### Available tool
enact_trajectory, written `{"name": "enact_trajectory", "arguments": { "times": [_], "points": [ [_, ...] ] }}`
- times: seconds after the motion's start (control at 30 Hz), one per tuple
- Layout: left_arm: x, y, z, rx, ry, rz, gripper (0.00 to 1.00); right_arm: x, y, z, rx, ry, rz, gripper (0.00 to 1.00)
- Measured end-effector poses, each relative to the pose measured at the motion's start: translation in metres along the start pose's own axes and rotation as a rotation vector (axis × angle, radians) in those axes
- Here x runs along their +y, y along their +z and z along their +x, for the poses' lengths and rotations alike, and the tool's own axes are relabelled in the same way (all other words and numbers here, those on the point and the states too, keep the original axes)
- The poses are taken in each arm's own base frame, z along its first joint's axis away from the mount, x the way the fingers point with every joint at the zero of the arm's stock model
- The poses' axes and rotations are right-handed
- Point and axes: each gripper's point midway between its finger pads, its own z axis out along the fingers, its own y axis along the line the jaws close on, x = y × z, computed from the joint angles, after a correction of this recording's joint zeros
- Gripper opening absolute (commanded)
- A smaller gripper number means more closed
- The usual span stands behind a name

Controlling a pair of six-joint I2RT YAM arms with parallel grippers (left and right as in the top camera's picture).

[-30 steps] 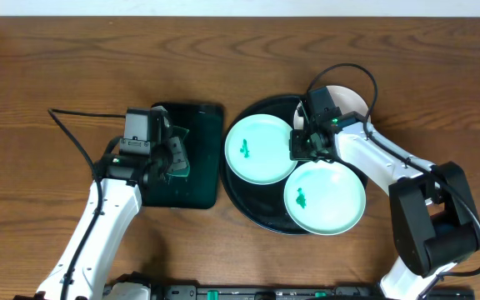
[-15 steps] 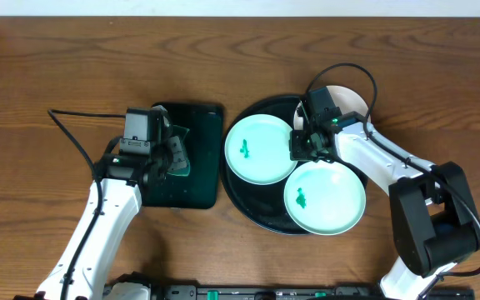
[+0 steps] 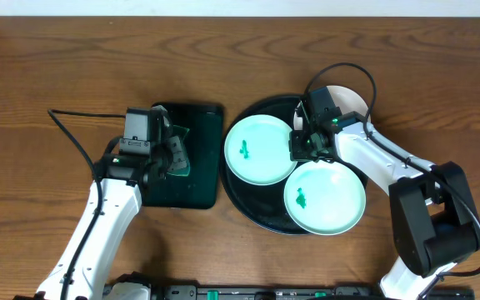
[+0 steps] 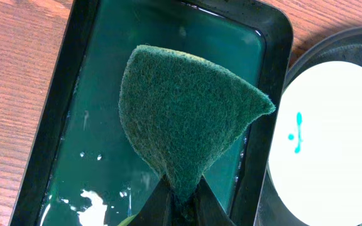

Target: Clean dirty plates on tray and stack at the side

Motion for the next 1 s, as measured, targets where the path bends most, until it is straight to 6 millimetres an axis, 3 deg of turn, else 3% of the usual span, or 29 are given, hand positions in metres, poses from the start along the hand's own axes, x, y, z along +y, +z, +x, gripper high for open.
{"name": "enact_trajectory", "arguments": {
  "times": [0.43,1.0],
  "points": [
    [0.000,0.000,-0.001,-0.004,0.000,0.001,0.07,0.002,0.000,0.001,0.004,-0.019,-0.011,0.01],
    [0.014,0.008,0.001,0.003,-0.015,-0.089,0.07,0.002,0.000,0.000,0.001,-0.022,-0.012,0.01]
  ]
}}
